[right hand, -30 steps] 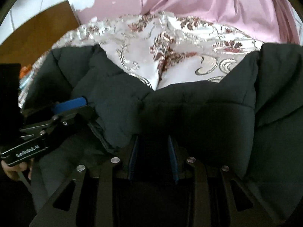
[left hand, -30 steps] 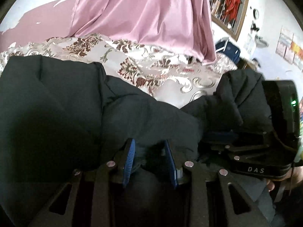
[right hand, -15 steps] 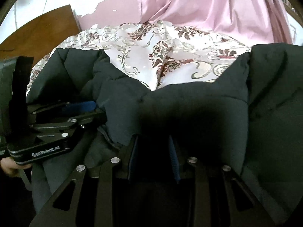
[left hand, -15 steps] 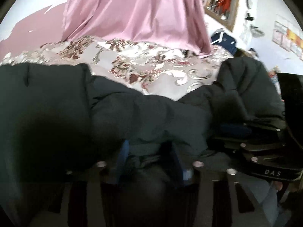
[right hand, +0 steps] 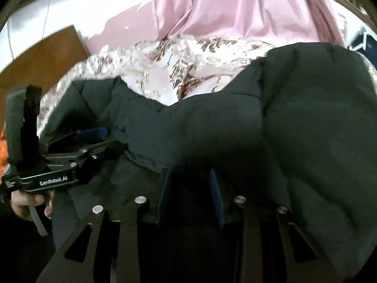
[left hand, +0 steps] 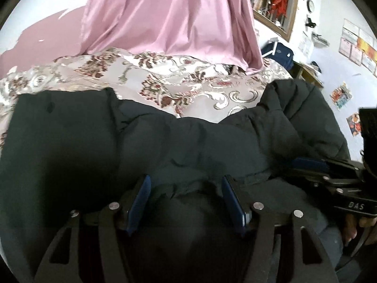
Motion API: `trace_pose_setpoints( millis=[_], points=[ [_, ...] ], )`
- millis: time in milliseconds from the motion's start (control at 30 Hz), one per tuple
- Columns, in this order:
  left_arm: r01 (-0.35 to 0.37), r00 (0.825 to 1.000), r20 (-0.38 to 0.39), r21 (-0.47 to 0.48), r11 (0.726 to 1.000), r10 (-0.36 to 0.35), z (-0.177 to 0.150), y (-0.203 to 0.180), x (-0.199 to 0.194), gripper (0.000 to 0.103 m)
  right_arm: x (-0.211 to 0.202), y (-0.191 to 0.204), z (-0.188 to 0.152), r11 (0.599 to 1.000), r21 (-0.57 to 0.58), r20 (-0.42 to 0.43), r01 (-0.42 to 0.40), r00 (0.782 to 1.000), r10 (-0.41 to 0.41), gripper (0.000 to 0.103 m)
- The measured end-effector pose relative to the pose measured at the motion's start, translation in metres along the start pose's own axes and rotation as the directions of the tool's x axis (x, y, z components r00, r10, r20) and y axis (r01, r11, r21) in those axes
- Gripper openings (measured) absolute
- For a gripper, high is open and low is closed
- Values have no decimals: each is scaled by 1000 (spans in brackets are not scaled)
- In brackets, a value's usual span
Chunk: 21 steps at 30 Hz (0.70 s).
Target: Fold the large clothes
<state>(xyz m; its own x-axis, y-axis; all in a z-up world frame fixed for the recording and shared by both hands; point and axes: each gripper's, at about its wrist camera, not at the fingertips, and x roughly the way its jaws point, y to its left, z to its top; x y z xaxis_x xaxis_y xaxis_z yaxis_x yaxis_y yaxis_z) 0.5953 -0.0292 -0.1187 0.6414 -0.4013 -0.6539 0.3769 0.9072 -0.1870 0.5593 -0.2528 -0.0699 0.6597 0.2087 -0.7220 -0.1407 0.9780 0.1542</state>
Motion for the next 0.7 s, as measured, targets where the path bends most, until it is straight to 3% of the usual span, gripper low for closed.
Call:
trace_pose_setpoints(
  millis=[67,133,200,333,400,533,700],
  points=[
    [-7,1000,16,-19,1000,7,-2,1,-14,69,-16,3,-6,1000,-14,42,27,999,-27,43],
    [9,999,31,-45,999,-8,-3,2,-31,77,-31,8,-11,999,-28,84,46,996,-44,60],
    [47,999,22,-73,996,-46,-3,2,-47,78,-45,13,-16,998,-38,118,58,992,-53,60],
    [45,999,17,-124,991,-44,0,5,-78,83,-73,15,-22,996,2,174,94,980,-93,61],
    [33,999,31,-142,989,-29,2,6,-96,87,-90,14,-24,995,47,209,87,973,-95,63],
    [4,998,62,-146,989,5,-1,-2,-134,97,-125,17,-28,992,107,282,60,955,-89,77],
    [-32,995,93,-149,988,46,-7,-17,-184,102,-172,34,-40,993,108,368,46,926,-83,79]
  ],
)
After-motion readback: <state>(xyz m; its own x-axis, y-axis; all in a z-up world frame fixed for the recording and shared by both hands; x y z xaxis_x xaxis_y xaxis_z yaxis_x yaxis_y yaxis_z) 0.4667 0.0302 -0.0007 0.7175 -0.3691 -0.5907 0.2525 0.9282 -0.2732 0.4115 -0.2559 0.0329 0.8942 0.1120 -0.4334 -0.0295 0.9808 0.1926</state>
